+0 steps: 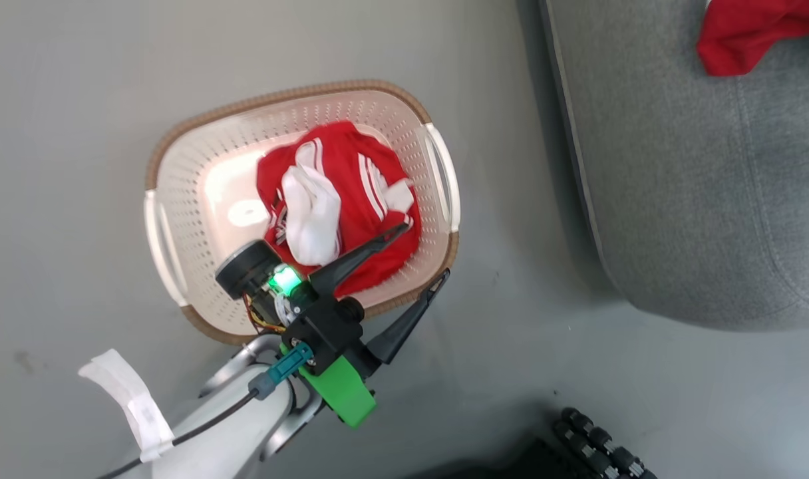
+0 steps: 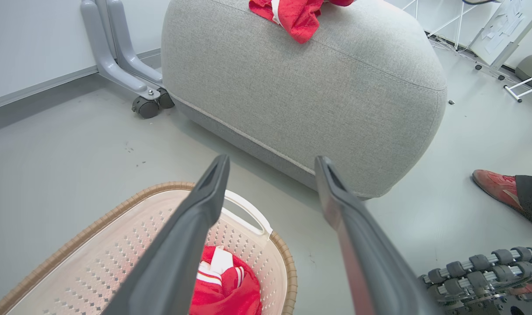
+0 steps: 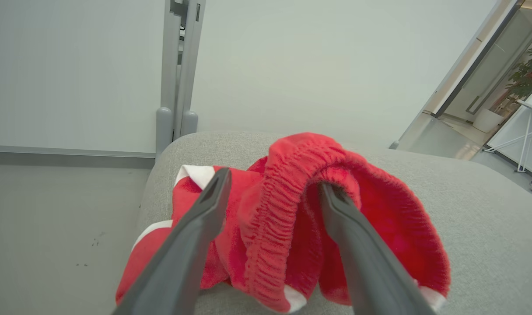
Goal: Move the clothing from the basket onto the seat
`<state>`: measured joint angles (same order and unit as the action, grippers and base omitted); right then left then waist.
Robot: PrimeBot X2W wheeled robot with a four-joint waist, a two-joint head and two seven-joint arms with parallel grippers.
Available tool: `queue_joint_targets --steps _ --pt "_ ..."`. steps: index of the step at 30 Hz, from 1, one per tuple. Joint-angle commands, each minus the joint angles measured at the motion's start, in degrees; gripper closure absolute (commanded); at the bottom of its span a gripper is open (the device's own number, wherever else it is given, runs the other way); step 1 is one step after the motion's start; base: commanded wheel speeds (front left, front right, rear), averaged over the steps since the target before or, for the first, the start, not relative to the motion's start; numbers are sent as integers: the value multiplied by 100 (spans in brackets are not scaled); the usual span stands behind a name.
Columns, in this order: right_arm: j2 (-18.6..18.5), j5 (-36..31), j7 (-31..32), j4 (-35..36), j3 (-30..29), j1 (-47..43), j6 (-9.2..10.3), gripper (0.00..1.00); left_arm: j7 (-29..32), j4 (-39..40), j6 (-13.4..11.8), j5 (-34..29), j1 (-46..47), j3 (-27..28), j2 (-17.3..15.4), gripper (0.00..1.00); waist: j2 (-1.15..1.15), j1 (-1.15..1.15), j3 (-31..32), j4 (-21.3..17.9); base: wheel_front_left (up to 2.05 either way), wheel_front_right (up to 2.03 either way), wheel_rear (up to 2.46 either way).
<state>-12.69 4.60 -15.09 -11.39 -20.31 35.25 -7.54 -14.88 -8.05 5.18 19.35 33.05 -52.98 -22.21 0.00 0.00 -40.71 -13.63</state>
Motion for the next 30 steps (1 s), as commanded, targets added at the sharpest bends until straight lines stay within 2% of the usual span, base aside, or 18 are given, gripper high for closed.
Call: queue_joint_targets --steps 1,8,11,15,21,30 --pt "3 -85 -11 -95 -8 -214 10 0 -32 -20 -27 59 -154 57 94 0 0 0 785 319 0 0 0" --pt "267 -291 -11 -257 -361 -894 10 0 -34 46 -47 81 -687 459 408 0 0 0 1532 536 0 0 0" --pt "417 -340 -11 -176 -321 -1241 9 0 -34 60 -39 34 -912 647 489 0 0 0 1777 564 0 0 0" --pt "492 -244 -12 -64 86 -1748 10 0 -34 60 -21 -5 -1233 949 621 0 0 0 2136 591 0 0 0" --pt "432 88 -11 62 996 -2291 10 0 -35 -7 -101 78 -1798 1567 897 0 0 0 2695 734 0 0 0" --pt "424 490 -12 345 2012 -2873 10 0 -27 -29 -368 -28 -2751 2833 1431 0 0 0 3488 1189 0 0 0"
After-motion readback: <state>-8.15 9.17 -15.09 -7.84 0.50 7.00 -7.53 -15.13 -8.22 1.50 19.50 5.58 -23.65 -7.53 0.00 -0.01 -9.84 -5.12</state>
